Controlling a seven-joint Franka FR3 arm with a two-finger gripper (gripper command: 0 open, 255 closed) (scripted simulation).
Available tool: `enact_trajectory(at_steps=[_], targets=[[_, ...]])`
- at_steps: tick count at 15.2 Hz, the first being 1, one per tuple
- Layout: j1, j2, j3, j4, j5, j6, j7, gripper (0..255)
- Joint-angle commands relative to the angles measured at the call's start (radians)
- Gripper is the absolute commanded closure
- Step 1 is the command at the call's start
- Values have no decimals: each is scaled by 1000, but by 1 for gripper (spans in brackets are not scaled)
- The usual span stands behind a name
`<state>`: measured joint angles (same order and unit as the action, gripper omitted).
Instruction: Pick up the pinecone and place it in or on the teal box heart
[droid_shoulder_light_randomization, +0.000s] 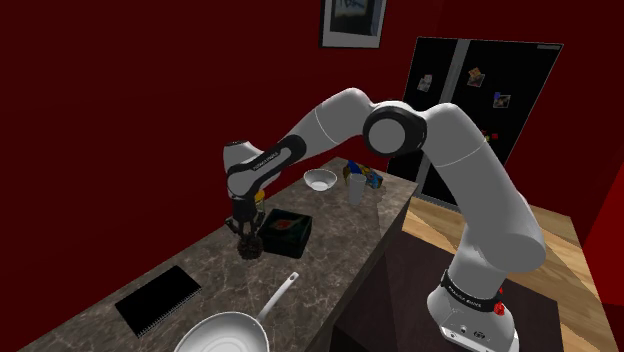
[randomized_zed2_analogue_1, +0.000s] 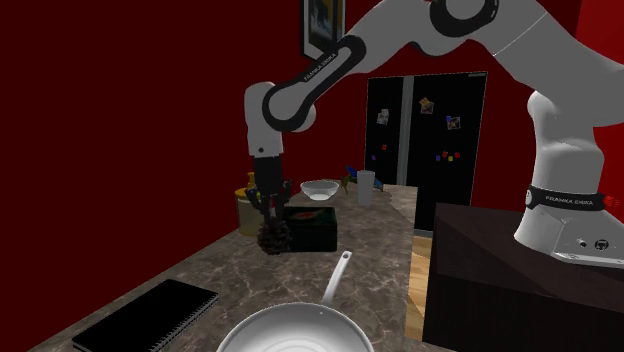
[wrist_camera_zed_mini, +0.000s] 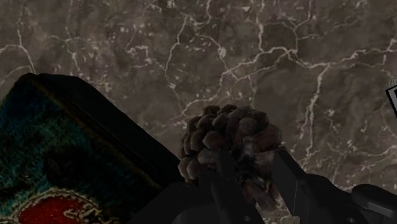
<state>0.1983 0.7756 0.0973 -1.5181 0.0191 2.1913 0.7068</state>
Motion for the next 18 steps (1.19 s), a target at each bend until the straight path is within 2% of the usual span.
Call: enact_trajectory(at_steps=[1, 18], targets=[[-2, -19, 1, 0, 1, -19, 0, 255], [-7, -148, 7, 27, 7, -174, 7, 255]])
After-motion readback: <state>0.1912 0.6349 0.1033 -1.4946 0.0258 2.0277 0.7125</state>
